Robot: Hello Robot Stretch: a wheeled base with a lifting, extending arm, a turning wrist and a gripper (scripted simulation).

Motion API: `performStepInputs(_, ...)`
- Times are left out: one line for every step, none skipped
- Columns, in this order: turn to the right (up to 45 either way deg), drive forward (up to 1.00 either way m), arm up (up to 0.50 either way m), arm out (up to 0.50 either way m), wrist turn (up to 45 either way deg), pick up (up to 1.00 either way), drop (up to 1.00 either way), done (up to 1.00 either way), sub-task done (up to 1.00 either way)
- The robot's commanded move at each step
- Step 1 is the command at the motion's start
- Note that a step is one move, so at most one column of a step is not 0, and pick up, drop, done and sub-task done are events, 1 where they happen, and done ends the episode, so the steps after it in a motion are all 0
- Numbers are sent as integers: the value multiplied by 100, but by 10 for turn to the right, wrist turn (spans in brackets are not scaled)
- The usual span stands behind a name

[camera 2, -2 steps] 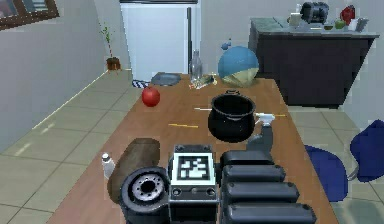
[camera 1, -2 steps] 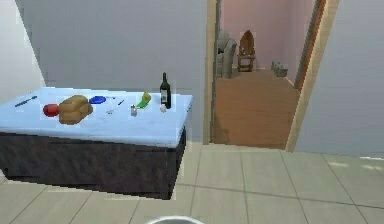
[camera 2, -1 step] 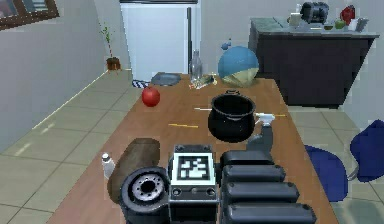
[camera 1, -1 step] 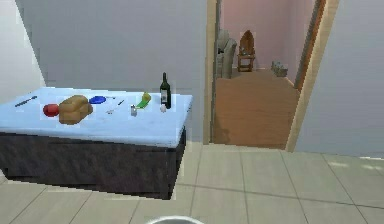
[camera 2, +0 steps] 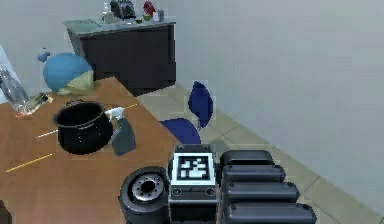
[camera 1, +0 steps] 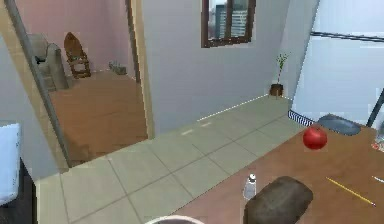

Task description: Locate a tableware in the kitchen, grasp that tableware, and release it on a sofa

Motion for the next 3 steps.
performStepInputs(450, 0, 0, 0, 0, 0, 0, 0, 0)
performStepInputs(-450, 0, 0, 0, 0, 0, 0, 0, 0)
performStepInputs(-450, 0, 0, 0, 0, 0, 0, 0, 0)
